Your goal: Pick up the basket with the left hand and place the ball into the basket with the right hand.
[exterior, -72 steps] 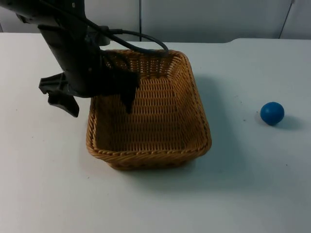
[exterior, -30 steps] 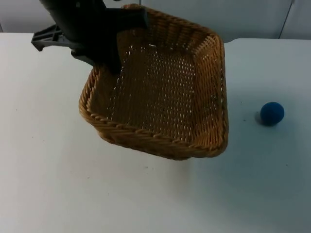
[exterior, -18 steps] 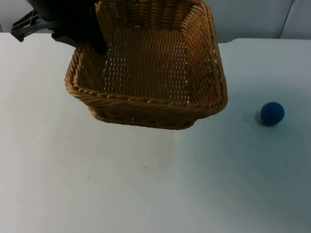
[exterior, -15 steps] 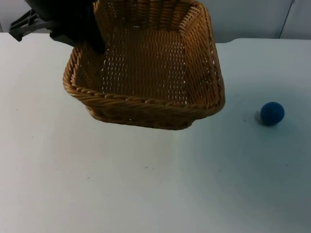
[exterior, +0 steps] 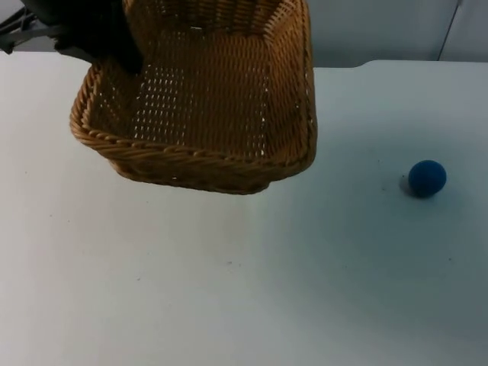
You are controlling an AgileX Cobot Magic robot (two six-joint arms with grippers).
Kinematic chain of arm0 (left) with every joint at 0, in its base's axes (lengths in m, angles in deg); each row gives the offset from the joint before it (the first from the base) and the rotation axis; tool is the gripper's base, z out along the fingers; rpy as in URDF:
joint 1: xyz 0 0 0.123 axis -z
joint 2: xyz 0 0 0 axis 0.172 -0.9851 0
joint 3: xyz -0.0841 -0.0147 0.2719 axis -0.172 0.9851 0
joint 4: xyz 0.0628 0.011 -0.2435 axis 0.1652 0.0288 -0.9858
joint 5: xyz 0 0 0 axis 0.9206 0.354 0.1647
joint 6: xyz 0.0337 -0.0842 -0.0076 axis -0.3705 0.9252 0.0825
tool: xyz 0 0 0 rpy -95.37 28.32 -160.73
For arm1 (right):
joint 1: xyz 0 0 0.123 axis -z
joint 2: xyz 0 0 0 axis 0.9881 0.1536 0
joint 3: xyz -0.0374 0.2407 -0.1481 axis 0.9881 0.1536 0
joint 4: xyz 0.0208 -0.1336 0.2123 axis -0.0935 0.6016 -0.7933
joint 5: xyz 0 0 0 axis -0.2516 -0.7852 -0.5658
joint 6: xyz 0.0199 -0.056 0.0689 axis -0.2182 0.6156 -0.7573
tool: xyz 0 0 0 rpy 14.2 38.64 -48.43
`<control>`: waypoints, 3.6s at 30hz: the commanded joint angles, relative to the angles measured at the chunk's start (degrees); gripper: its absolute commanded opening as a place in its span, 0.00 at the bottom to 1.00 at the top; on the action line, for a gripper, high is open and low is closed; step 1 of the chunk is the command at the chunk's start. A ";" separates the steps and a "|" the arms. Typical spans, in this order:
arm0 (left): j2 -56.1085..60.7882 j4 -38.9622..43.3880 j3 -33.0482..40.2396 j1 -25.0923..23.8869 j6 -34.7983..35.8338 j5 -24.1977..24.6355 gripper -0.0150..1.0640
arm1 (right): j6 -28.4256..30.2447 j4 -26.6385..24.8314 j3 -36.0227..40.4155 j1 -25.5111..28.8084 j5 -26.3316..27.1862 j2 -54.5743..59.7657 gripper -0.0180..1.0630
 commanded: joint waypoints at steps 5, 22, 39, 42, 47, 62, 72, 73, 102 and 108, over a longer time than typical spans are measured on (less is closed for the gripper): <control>1.04 -4.61 0.07 -2.80 -3.02 -0.11 0.01 | -1.20 1.40 0.33 -0.01 0.61 -0.40 0.98; -2.91 -12.60 0.07 -2.80 -7.84 1.69 0.01 | -3.25 3.08 -0.84 -0.01 -0.60 6.49 0.98; -2.91 -11.52 0.07 -2.80 -6.50 2.04 0.01 | -3.38 6.78 -15.45 -0.01 20.93 46.48 0.98; -2.91 -11.49 0.07 -2.80 -5.72 1.50 0.01 | -3.06 6.19 -18.94 -0.01 26.04 53.96 0.98; -2.91 -10.35 0.07 -2.80 -5.29 0.98 0.01 | 1.08 1.51 -24.39 -0.01 25.88 62.45 0.98; -2.91 -4.21 0.07 -2.55 -0.84 -0.58 0.01 | 2.89 -3.74 -35.80 -5.54 29.79 90.83 0.98; -2.91 -3.62 0.07 -2.55 -0.95 -0.36 0.01 | 1.46 -2.74 -41.29 -5.84 29.75 106.32 0.98; -2.91 -3.62 0.07 -2.55 -0.95 -0.36 0.01 | 1.46 -2.74 -41.29 -5.84 29.75 106.32 0.98; -2.91 -3.40 0.07 -2.55 -0.56 0.28 0.01 | -4.83 6.10 -48.65 -7.83 26.98 119.35 0.98; -2.91 -3.38 0.07 -2.55 -0.56 0.28 0.01 | -1.52 3.25 -49.31 -8.83 25.54 120.29 0.98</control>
